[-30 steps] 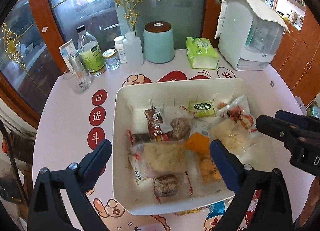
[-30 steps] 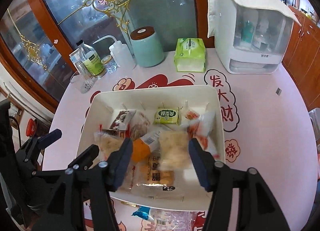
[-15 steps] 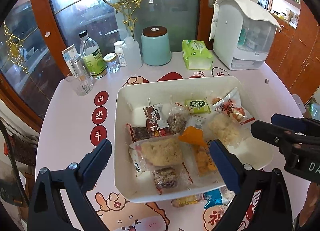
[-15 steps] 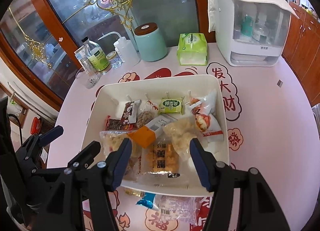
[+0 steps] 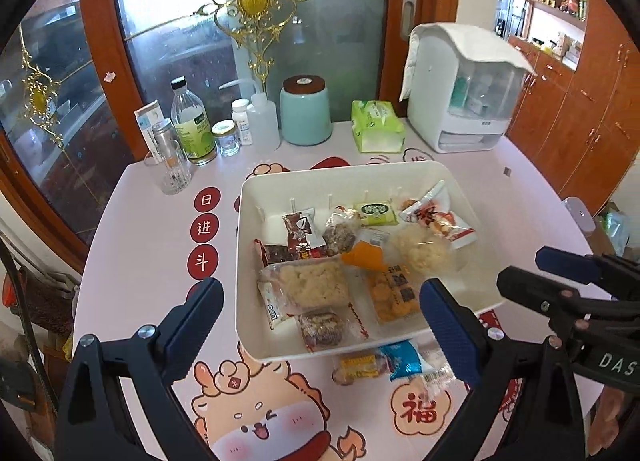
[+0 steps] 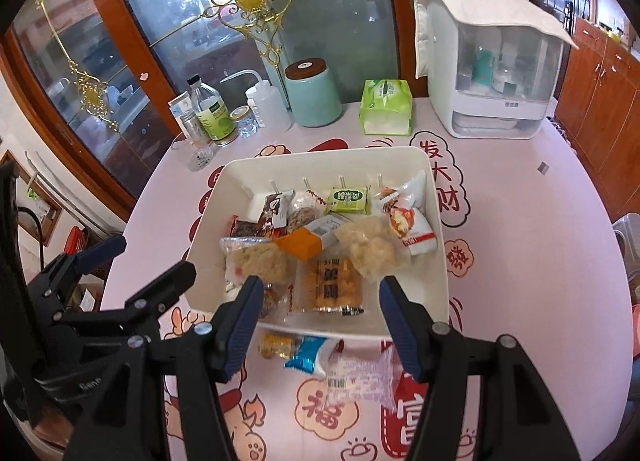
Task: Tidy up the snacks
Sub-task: 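Move both tools back toward the remaining snacks beside the tray, then grasp the blue-wrapped cake with the left tool while the right tool grasps a white bread bag, then carry both snacks over the tray and release them inside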
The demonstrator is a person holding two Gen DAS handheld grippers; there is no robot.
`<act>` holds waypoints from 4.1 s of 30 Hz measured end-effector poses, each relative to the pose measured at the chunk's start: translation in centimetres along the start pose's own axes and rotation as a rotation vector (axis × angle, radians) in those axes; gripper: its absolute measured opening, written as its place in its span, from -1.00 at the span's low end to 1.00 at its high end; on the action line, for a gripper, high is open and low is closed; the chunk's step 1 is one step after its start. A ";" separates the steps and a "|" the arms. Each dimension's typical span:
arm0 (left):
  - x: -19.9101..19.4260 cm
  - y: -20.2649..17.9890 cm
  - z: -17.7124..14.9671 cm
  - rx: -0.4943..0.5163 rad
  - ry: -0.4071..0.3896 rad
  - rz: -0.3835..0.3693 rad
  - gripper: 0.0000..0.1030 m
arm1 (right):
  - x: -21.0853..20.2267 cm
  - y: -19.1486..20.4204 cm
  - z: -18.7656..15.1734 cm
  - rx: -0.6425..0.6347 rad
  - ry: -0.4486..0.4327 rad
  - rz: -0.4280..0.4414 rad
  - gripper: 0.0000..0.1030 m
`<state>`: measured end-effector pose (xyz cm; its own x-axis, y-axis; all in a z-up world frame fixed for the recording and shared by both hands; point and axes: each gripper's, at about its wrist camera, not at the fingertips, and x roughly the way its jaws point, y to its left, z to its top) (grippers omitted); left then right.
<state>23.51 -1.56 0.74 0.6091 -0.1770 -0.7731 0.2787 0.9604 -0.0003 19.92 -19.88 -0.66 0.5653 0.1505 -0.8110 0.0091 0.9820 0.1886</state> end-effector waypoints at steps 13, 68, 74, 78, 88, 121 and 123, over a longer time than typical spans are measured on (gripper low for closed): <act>-5.5 -0.5 -3.7 -0.032 -0.072 -0.087 0.91 | -5.1 -0.5 -6.5 -0.012 -0.072 -0.057 0.18; 15.3 -9.3 -11.9 -0.100 0.325 -0.042 0.72 | 9.6 -10.5 -14.7 0.016 0.157 0.089 0.00; 16.0 -11.0 -11.6 -0.064 0.339 0.106 0.32 | 9.6 -10.9 -14.7 0.027 0.159 0.094 0.00; 16.3 -12.2 -11.7 -0.053 0.368 0.104 0.13 | 9.5 -10.8 -14.8 0.015 0.160 0.088 0.01; 17.1 -14.5 -11.5 -0.059 0.390 0.041 -0.14 | 9.6 -10.5 -14.7 0.005 0.162 0.085 0.01; -4.0 0.6 -2.5 -0.020 -0.081 0.003 -0.58 | -3.1 -1.6 -5.5 -0.120 -0.113 0.150 -0.02; -3.9 1.1 -0.7 -0.014 -0.097 0.010 -0.58 | -3.7 -1.0 -3.2 -0.136 -0.140 0.121 -0.02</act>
<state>20.91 0.32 3.26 0.6811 -0.1872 -0.7079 0.2627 0.9649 -0.0024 15.21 -21.02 0.37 0.6649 0.2599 -0.7002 -0.1717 0.9656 0.1954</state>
